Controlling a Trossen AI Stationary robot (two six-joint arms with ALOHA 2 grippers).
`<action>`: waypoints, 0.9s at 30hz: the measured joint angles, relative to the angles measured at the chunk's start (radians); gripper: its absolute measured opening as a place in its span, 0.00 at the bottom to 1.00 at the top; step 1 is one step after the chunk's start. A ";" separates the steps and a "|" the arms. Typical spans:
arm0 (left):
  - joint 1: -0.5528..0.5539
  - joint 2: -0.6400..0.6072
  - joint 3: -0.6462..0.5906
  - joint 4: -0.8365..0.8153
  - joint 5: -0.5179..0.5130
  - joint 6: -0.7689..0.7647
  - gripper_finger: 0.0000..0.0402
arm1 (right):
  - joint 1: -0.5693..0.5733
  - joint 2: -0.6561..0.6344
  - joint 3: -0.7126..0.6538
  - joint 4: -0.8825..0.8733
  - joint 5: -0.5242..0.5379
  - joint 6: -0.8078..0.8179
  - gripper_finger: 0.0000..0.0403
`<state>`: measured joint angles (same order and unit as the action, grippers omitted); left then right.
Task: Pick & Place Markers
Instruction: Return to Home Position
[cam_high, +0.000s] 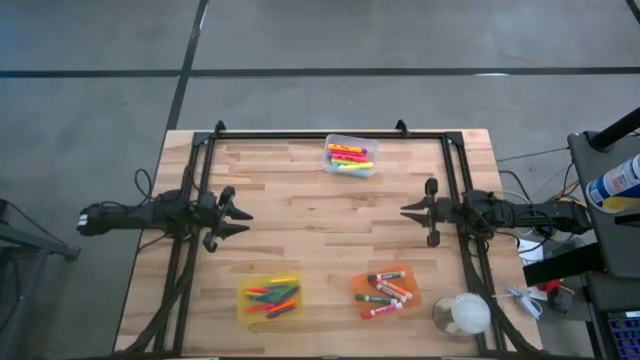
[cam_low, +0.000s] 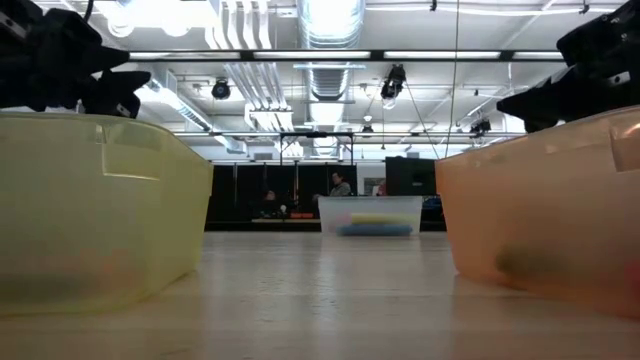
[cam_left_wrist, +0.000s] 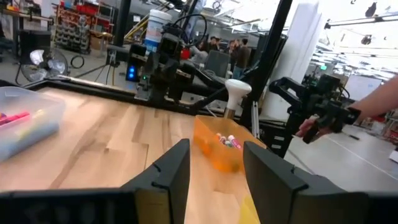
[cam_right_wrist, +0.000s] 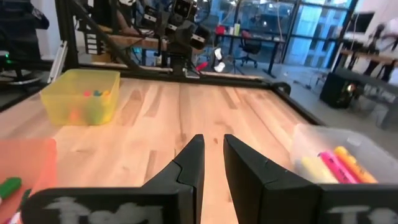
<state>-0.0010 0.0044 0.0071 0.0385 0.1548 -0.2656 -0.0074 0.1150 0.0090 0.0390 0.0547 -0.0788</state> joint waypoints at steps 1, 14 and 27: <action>0.000 0.000 0.000 -0.002 -0.002 -0.004 0.36 | 0.000 0.000 0.000 -0.007 0.000 0.018 0.14; 0.000 0.000 -0.001 -0.002 -0.002 -0.006 0.36 | 0.001 0.000 0.000 -0.009 -0.001 0.126 0.14; 0.000 0.000 -0.001 -0.003 0.000 -0.007 0.36 | 0.000 0.000 0.000 -0.009 -0.002 0.125 0.14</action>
<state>-0.0011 0.0044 0.0059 0.0357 0.1551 -0.2724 -0.0071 0.1146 0.0090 0.0303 0.0532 0.0466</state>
